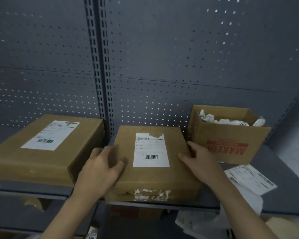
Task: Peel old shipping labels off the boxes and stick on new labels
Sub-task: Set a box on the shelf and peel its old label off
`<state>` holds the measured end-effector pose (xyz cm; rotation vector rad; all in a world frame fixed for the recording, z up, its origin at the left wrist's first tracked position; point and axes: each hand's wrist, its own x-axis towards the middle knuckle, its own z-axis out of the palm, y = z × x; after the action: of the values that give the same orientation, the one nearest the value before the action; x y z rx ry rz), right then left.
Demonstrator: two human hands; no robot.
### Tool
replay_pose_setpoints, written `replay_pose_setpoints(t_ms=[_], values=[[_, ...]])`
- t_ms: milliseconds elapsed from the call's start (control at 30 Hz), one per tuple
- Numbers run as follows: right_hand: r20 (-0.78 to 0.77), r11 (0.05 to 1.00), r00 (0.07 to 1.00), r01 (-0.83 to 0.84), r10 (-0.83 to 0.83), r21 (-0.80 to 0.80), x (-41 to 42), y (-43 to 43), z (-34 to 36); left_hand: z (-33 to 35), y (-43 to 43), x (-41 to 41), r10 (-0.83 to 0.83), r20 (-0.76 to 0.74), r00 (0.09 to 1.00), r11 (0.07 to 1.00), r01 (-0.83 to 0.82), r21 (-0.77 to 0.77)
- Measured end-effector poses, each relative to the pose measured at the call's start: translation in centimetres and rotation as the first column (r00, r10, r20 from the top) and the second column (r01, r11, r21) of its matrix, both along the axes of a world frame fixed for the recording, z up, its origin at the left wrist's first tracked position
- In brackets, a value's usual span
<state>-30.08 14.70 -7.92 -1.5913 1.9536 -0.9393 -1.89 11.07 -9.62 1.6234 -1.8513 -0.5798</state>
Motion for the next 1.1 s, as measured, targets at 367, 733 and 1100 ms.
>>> replay_pose_setpoints(t_ms=[367, 733, 1100], values=[[-0.461, 0.969, 0.868, -0.238, 0.183, -0.065, 1.2, -10.3, 0.7, 0.6, -9.5, -4.1, -0.197, 0.102, 0.975, 0.979, 0.201, -0.024], [-0.627, 0.944, 0.75, -0.322, 0.209, -0.071, 1.6, -10.9, -0.5, -0.7, -9.5, -4.6, -0.157, 0.231, 0.96, 0.979, 0.182, -0.092], [-0.485, 0.953, 0.866, -0.24, 0.123, -0.187, 1.4, -11.1, -0.9, -0.4, -9.3, -4.6, -0.147, 0.248, 0.957, 0.982, 0.172, -0.081]])
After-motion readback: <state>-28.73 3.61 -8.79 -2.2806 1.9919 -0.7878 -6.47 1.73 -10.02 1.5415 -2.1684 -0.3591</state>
